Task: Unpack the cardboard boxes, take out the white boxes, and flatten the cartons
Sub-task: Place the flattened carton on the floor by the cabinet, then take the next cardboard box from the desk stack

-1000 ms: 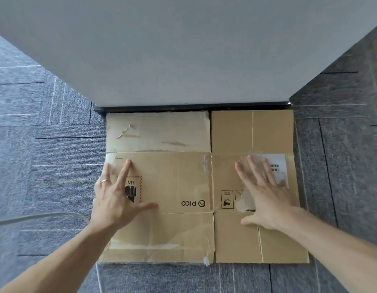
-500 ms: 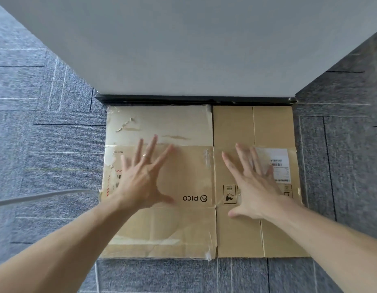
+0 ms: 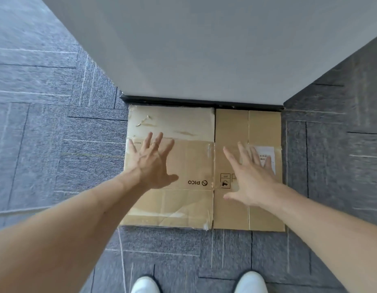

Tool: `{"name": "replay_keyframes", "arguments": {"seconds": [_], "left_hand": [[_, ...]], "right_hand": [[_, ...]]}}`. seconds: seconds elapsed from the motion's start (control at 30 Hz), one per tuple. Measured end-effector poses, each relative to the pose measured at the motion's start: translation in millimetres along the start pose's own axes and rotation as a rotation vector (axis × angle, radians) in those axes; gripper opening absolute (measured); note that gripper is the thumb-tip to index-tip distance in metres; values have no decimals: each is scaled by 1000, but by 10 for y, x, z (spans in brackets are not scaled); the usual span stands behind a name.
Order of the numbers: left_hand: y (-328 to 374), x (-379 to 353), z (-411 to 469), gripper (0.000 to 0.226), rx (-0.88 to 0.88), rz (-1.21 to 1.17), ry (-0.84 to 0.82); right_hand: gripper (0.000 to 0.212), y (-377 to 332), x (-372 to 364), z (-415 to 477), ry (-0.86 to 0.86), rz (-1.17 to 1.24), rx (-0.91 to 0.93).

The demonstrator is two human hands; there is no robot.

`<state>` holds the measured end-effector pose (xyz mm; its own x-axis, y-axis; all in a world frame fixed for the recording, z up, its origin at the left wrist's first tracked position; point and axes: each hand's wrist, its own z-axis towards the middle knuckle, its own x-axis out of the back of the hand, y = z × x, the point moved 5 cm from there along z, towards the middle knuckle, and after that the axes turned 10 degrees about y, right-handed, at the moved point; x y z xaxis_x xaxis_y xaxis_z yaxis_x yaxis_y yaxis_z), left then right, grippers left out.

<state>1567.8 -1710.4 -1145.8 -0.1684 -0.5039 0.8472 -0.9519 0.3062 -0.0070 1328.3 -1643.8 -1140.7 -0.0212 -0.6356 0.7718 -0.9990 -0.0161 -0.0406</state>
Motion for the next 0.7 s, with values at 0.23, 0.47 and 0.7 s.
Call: {"name": "replay_keyframes", "arguments": {"seconds": [0.23, 0.47, 0.7], "left_hand": [[167, 1549, -1385, 107, -11, -82, -4], [290, 4197, -2580, 107, 0, -85, 129], [749, 6622, -3839, 104, -63, -83, 361]], "right_hand": [[129, -25, 1486, -1468, 4, 103, 52], [135, 174, 3754, -3184, 130, 153, 61], [127, 541, 5580, -4899, 335, 180, -42]]}}
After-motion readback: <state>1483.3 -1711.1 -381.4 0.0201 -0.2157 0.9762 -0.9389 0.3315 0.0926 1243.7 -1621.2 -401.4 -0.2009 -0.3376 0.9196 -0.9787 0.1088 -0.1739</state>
